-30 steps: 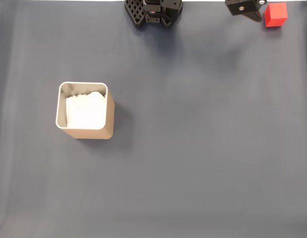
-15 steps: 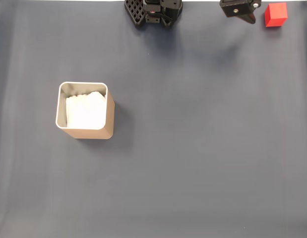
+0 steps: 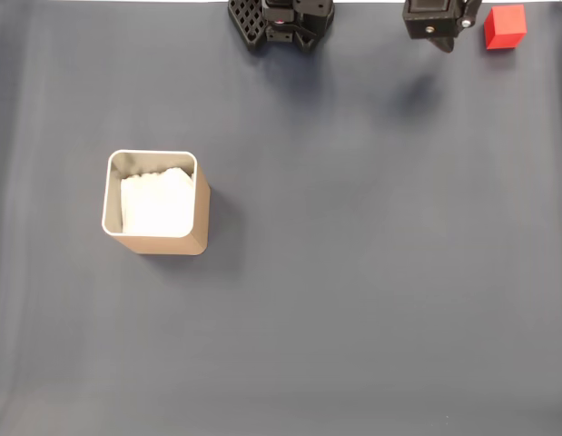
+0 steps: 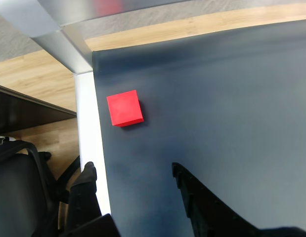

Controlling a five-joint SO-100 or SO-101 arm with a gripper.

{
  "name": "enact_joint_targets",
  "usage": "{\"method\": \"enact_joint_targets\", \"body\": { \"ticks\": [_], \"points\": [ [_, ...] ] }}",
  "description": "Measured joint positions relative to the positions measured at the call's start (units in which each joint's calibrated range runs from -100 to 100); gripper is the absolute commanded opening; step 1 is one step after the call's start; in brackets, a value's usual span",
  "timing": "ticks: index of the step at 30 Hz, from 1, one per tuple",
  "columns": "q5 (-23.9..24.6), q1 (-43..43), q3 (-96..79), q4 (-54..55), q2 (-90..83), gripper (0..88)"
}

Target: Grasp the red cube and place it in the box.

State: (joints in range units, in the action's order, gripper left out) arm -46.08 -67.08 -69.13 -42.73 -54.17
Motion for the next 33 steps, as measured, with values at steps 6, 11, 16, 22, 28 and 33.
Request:
{"method": "enact_joint_targets", "body": {
  "ticks": [6, 11, 16, 22, 28, 33],
  "points": [
    [0.1, -0.2, 2.3, -1.9, 4.7, 37.0],
    [0.1, -0.2, 5.2, -3.1, 7.8, 37.2],
    [-0.5, 1.0, 8.1, -3.2, 10.3, 38.0],
    [-2.2, 3.8, 9.7, -3.2, 11.9, 40.3],
    [-2.5, 5.9, 11.3, -3.2, 13.5, 42.3],
    [-2.6, 6.4, 12.7, -3.2, 16.1, 42.4]
  ]
}}
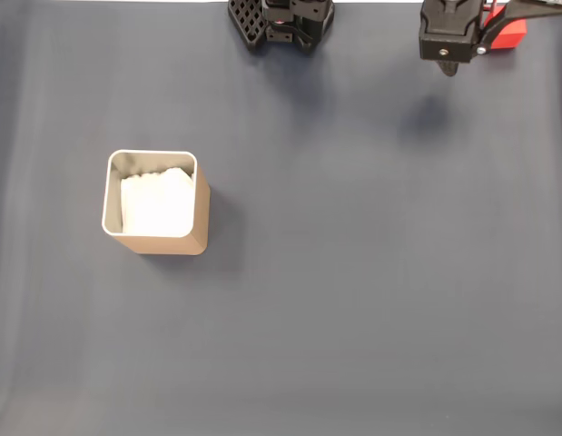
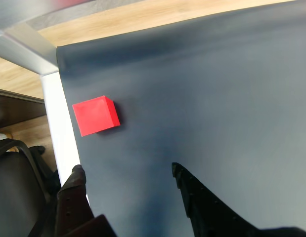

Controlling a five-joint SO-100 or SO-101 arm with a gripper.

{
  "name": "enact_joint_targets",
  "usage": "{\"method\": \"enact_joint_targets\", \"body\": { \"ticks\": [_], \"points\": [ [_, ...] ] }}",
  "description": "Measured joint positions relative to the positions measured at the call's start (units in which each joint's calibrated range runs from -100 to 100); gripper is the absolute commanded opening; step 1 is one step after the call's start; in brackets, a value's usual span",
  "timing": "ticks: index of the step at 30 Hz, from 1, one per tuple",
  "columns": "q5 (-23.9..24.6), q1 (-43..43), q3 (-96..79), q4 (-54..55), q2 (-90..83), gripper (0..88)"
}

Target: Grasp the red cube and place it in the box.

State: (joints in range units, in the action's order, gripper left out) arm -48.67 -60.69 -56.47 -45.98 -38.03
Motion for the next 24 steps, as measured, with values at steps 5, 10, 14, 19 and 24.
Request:
{"method": "enact_joint_targets", "body": {
  "ticks": [5, 10, 14, 19, 24],
  "points": [
    [0.6, -1.1, 2.3, 0.0, 4.0, 42.4],
    [1.9, -2.0, 5.6, -0.6, 8.1, 42.4],
    [2.6, -2.5, 7.0, -1.8, 10.8, 42.2],
    [3.0, -2.7, 8.9, -2.8, 13.7, 42.2],
    [3.3, -2.7, 11.0, -2.8, 16.4, 42.2]
  ]
}}
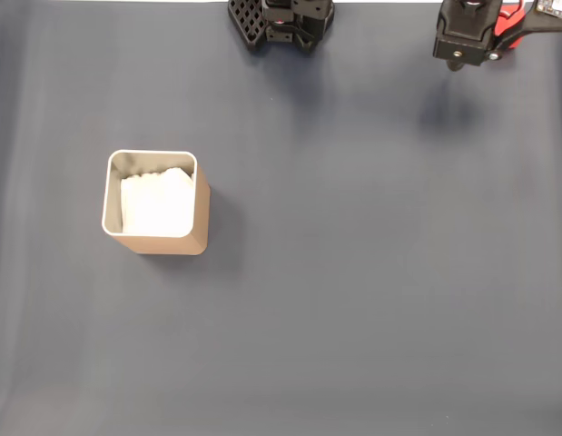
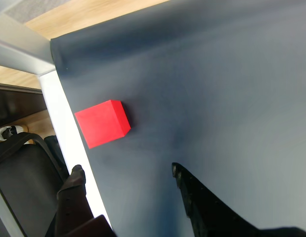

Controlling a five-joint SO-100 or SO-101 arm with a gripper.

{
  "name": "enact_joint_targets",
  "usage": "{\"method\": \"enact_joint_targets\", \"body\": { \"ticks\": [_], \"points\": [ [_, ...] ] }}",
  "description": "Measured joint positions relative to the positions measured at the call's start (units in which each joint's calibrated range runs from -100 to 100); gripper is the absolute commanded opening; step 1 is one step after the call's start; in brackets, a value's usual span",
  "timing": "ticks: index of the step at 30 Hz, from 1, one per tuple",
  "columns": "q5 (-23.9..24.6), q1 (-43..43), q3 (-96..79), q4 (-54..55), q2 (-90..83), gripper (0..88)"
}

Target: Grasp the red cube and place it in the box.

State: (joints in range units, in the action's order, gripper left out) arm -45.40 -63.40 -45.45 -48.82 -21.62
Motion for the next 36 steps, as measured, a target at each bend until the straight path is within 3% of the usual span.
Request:
{"method": "enact_joint_targets", "body": {
  "ticks": [36],
  "points": [
    [-0.6, -4.5, 4.6, -1.5, 9.6, 43.4]
  ]
}}
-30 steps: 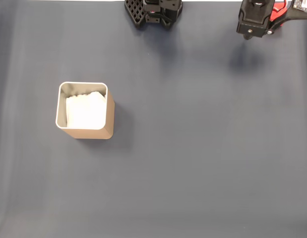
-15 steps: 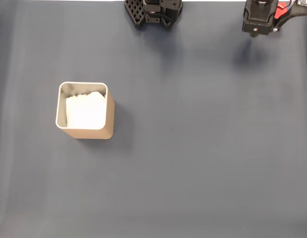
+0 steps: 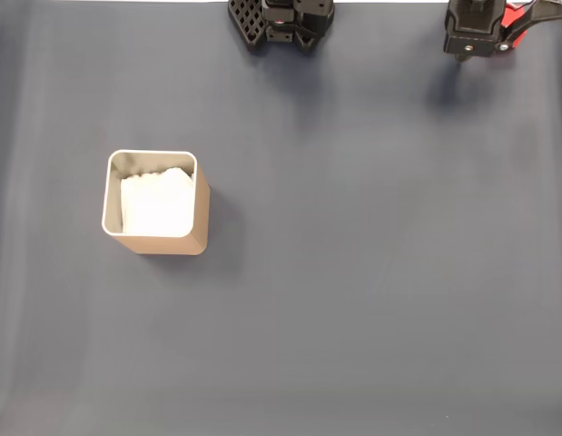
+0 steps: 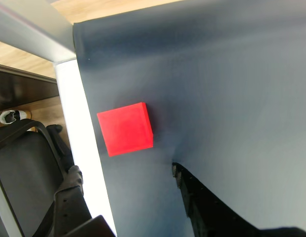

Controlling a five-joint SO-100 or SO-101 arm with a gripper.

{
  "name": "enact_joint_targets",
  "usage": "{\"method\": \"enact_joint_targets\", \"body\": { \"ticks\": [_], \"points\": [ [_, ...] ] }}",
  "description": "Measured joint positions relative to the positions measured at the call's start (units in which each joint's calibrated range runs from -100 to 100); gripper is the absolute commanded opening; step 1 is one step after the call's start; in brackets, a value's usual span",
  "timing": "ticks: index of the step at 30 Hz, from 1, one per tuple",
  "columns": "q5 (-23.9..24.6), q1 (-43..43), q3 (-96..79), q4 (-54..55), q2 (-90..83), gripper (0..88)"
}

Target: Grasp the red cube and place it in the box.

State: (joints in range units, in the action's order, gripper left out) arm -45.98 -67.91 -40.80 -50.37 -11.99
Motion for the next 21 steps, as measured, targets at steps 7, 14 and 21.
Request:
{"method": "enact_joint_targets", "body": {
  "ticks": [7, 14, 21],
  "points": [
    [0.0, 0.2, 3.4, 0.0, 3.7, 43.3],
    [0.0, 1.7, 8.2, 0.0, 7.4, 43.3],
    [0.0, 1.9, 11.0, 0.0, 9.3, 43.3]
  ]
}}
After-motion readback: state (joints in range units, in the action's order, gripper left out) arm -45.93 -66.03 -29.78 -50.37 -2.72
